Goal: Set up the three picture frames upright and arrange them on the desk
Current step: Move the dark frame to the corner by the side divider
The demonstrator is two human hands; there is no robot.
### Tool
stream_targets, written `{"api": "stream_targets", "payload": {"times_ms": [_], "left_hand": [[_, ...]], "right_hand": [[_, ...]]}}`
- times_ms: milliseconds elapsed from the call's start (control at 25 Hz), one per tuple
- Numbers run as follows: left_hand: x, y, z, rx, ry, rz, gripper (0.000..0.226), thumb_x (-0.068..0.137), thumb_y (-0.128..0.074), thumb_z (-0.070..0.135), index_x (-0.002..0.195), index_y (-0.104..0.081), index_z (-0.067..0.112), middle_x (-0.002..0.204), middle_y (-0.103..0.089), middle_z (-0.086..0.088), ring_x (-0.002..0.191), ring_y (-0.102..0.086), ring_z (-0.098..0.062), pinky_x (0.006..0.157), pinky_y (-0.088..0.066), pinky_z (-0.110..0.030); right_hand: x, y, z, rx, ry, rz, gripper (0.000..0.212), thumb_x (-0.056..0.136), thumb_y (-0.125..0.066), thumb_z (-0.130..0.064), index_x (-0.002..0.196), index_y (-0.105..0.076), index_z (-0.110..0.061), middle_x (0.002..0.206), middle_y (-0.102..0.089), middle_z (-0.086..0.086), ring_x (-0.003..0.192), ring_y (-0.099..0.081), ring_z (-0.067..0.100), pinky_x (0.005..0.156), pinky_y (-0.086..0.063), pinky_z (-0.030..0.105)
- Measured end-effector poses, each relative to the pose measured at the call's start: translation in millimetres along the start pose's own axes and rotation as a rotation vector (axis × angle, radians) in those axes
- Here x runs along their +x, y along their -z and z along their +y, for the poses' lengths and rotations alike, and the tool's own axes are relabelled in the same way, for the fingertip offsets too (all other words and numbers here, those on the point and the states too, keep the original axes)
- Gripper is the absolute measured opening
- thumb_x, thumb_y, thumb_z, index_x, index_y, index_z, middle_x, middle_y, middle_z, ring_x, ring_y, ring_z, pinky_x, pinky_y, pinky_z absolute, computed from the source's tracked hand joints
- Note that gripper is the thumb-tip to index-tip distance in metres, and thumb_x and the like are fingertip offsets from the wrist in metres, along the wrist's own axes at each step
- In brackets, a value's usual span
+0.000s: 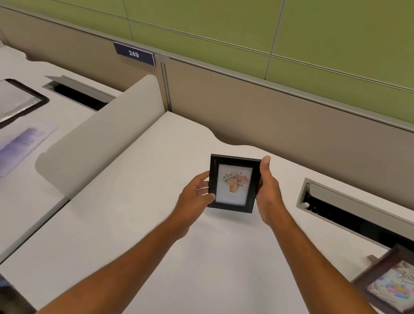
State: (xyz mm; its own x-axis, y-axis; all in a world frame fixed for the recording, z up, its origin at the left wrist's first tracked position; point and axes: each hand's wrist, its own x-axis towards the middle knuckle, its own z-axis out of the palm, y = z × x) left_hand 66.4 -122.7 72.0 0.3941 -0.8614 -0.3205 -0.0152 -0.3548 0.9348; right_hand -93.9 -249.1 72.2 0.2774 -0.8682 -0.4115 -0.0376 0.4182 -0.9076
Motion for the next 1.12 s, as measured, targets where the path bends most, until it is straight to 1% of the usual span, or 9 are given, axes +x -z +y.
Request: {"api": "stream_targets", "payload": {"times_ms": [120,280,400,520,600,680,800,960,1120], "left_hand": [[18,28,4,-0.015,-0.009,0.021,0.061,0.103,-0.063,0.012,0.157,-0.047,0.036,0.15,-0.061,0.0,0.138,-0.058,-0.025,0.102,-0.056,-0.036],[51,70,16,-0.032,-0.021,0.062,0.063,0.103,-0.064,0.011,0.158,-0.047,0.036,0.151,-0.06,0.0,0.139,-0.057,-0.023,0.11,-0.055,-0.042],[81,100,23,-0.035,-0.031,0.091,0.063,0.102,-0.065,0.011,0.157,-0.048,0.037,0.151,-0.06,0.001,0.139,-0.057,-0.023,0.113,-0.054,-0.047],[115,131,26,-0.062,-0.039,0.131,0.063,0.102,-0.065,0.011,0.157,-0.049,0.035,0.149,-0.062,0.0,0.137,-0.059,-0.022,0.11,-0.054,-0.044],[138,149,26,-0.092,-0.038,0.155,0.064,0.101,-0.066,0.01,0.157,-0.049,0.037,0.147,-0.062,0.001,0.136,-0.059,-0.021,0.109,-0.054,-0.043],[164,166,22,-0.105,-0.033,0.183,0.066,0.1,-0.066,0.009,0.156,-0.049,0.04,0.148,-0.061,0.002,0.138,-0.058,-0.02,0.112,-0.054,-0.048],[202,189,17,-0.12,-0.032,0.223,0.067,0.1,-0.068,0.011,0.156,-0.049,0.042,0.148,-0.061,0.003,0.139,-0.057,-0.019,0.114,-0.053,-0.051],[248,214,12,-0.132,-0.045,0.255,0.067,0.099,-0.068,0.01,0.155,-0.051,0.043,0.147,-0.063,0.007,0.138,-0.058,-0.016,0.112,-0.055,-0.05],[281,228,8,-0.139,-0.047,0.278,0.067,0.1,-0.066,0.004,0.155,-0.051,0.04,0.147,-0.064,0.005,0.138,-0.058,-0.018,0.111,-0.056,-0.049]], "right_hand": [[20,-34,-9,-0.004,0.013,-0.019,0.077,0.093,-0.039,-0.087,0.12,-0.079,-0.028,0.112,-0.084,-0.002,0.11,-0.078,0.021,0.087,-0.059,0.035],[47,-85,-33,-0.02,0.024,-0.022,0.073,0.096,-0.041,-0.083,0.116,-0.079,-0.025,0.107,-0.085,-0.001,0.101,-0.081,0.017,0.076,-0.06,0.029],[70,-123,-48,0.001,0.041,-0.013,0.059,0.101,-0.042,-0.076,0.108,-0.077,-0.029,0.098,-0.084,-0.008,0.096,-0.079,0.013,0.073,-0.059,0.028],[101,-163,-57,0.034,0.044,-0.016,0.047,0.104,-0.045,-0.069,0.101,-0.073,-0.032,0.088,-0.082,-0.015,0.089,-0.077,0.008,0.072,-0.058,0.029],[121,-189,-61,0.017,0.037,-0.028,0.049,0.104,-0.044,-0.071,0.1,-0.074,-0.032,0.089,-0.082,-0.012,0.087,-0.077,0.009,0.069,-0.057,0.028],[144,-215,-64,-0.005,0.038,-0.041,0.052,0.105,-0.041,-0.071,0.1,-0.074,-0.032,0.093,-0.081,-0.008,0.087,-0.077,0.01,0.066,-0.057,0.026],[178,-247,-68,-0.025,0.037,-0.072,0.052,0.106,-0.038,-0.07,0.1,-0.073,-0.032,0.094,-0.08,-0.007,0.089,-0.075,0.01,0.067,-0.055,0.027],[219,-280,-70,-0.016,0.021,-0.098,0.049,0.107,-0.037,-0.069,0.099,-0.072,-0.035,0.095,-0.078,-0.008,0.089,-0.073,0.009,0.068,-0.054,0.027],[256,-304,-65,-0.014,0.012,-0.088,0.049,0.107,-0.038,-0.069,0.098,-0.071,-0.034,0.097,-0.078,-0.005,0.095,-0.074,0.016,0.073,-0.055,0.03]]}}
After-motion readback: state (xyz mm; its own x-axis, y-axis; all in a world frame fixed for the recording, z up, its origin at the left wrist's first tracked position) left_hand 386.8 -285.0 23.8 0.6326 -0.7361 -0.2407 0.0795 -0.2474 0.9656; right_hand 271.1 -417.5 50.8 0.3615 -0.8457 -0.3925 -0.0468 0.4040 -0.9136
